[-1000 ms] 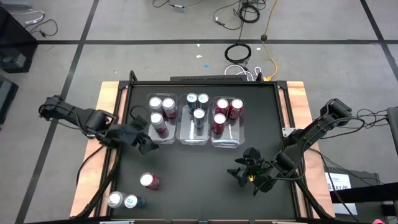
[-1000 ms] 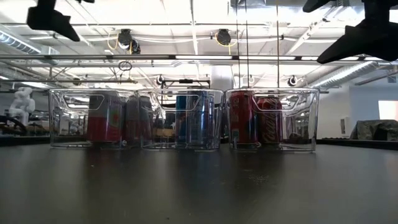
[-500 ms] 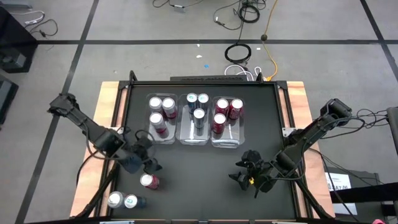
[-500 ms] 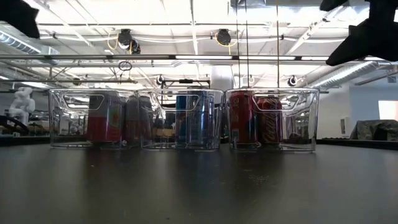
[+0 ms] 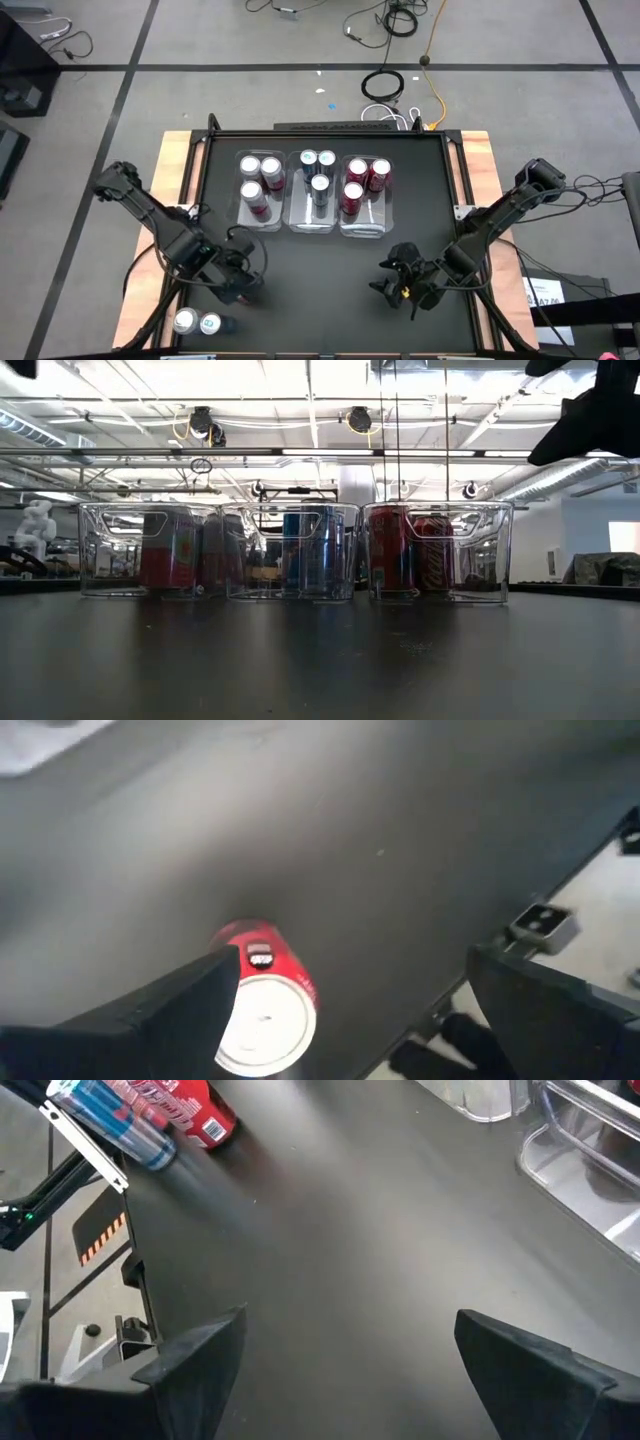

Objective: Sort soda cans
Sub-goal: Put the red soda can into the right transparent bin

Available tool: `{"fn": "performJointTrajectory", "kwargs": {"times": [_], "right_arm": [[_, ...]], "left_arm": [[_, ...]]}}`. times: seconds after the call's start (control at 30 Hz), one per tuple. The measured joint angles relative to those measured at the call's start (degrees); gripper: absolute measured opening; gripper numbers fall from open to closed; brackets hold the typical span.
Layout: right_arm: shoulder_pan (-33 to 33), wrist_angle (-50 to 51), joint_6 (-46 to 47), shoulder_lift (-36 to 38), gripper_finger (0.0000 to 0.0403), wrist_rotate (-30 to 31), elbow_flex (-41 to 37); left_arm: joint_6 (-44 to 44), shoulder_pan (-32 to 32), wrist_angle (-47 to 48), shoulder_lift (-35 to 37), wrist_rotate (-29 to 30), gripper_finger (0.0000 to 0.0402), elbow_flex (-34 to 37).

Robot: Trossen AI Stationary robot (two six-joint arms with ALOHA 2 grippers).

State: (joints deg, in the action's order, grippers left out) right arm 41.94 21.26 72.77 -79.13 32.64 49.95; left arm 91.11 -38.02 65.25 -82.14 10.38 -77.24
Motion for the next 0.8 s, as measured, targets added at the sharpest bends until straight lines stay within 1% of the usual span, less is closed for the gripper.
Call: {"fn": "performJointTrajectory", "kwargs": {"times": [0.17,0.5,0.8], "right_arm": [[1.02,0.02,0.02,0.00,0.0352,0.00,0.00],[1.67,0.00,0.39,0.00,0.0352,0.04,0.00],[1.67,-0.04,1.55,0.00,0.0352,0.07,0.00]], "left_arm": [[0.00,0.00,0.29,-2.33,-2.33,0.0396,0.01],[-0.47,-1.35,3.42,-5.24,-2.39,0.0396,0.18],[-0.33,-2.25,2.74,-5.32,-2.38,0.0396,2.60]]}}
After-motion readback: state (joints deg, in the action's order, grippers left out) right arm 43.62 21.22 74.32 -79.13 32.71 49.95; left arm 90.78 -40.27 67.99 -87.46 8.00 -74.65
